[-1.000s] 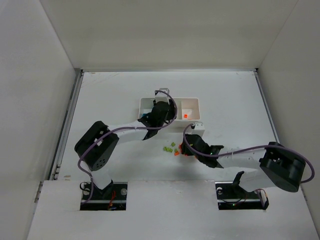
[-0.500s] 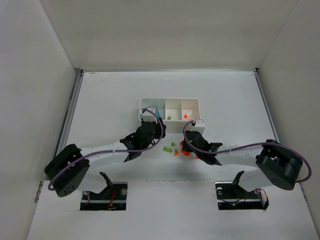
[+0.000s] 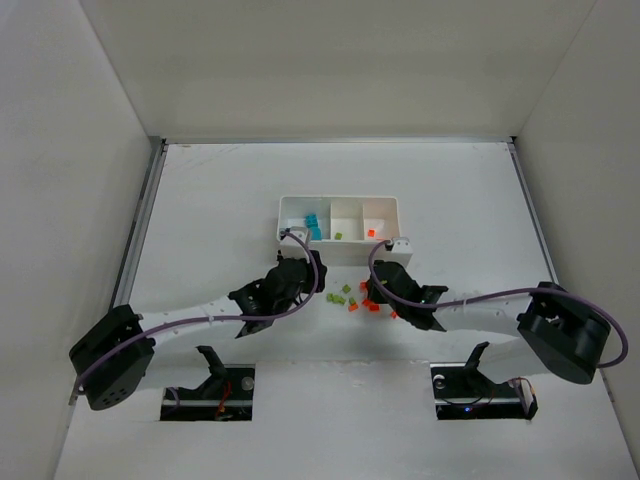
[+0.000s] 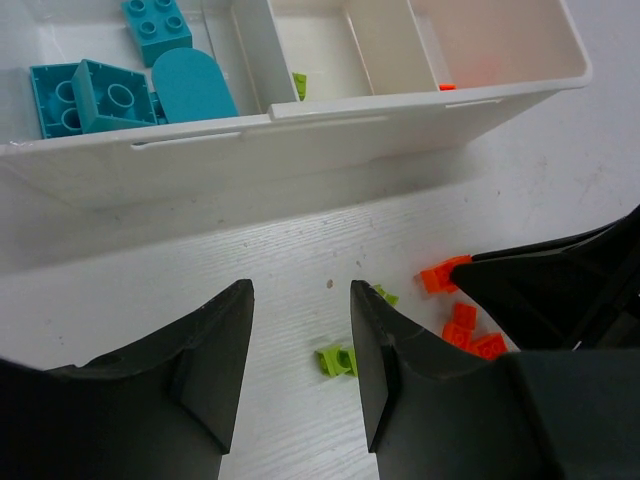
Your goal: Sort the legos into containers by color
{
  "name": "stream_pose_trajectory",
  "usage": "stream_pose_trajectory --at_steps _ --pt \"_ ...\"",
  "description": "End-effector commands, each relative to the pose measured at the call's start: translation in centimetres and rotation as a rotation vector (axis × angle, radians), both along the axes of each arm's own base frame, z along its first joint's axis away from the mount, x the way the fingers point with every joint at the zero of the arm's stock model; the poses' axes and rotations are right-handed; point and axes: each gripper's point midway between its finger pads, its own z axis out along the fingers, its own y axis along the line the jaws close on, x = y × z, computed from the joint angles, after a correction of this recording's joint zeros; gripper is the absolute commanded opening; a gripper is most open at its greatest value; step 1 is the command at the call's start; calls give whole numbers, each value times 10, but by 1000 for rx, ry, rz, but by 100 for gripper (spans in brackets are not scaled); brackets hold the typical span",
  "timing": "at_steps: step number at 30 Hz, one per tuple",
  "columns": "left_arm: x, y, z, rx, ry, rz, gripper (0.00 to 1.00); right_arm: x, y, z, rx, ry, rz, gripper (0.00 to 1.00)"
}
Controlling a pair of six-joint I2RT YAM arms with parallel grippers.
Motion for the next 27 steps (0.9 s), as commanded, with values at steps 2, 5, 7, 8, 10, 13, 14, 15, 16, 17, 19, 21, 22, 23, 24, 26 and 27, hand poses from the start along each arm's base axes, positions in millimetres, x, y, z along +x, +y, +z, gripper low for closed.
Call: stream_pose_trajectory --at_steps 2,5,7,8,10,13,14,15,16,17,19,21,22,23,24,26,27 --pt "1 3 9 -24 -18 22 40 6 -1 28 67 -60 -30 24" --pt "-2 1 11 -28 -20 12 40 4 -4 41 84 -79 -28 24" --pt "-3 0 12 -30 -21 4 40 4 -8 50 94 -94 -33 24" --pt "-5 -1 12 -31 -19 -1 40 5 -9 57 107 -103 -37 24" --pt "-10 -3 13 -28 -17 -13 40 11 -9 73 119 -135 -30 24" --pt "-18 -7 10 -29 -11 -35 40 26 -14 101 124 -195 -39 25" --pt "-21 -8 9 -29 -8 -43 40 31 -15 110 129 -209 -42 25" --pt "-24 -8 7 -27 -5 -49 40 38 -15 120 136 -227 -42 25" --pt "-27 -8 5 -24 -2 -53 40 45 -17 127 134 -243 -41 25" --pt "-29 -8 4 -23 -3 -51 40 52 -19 133 127 -255 -46 25" --pt "-32 -6 1 -12 -6 -45 40 66 -24 140 115 -270 -62 25" --pt "-37 -4 -3 2 -3 -47 40 78 -26 149 112 -288 -73 25" --pt "-39 -4 -5 7 -3 -46 40 84 -27 153 111 -299 -75 25" --pt "-40 -3 -6 12 -3 -47 40 93 -29 156 107 -308 -83 25" --pt "-41 -3 -8 17 -2 -47 40 100 -31 157 102 -311 -92 25" --pt "-45 -4 -12 29 5 -57 40 113 -33 155 84 -303 -105 25" --pt "-47 -5 -12 31 6 -65 40 118 -33 152 75 -297 -107 26"
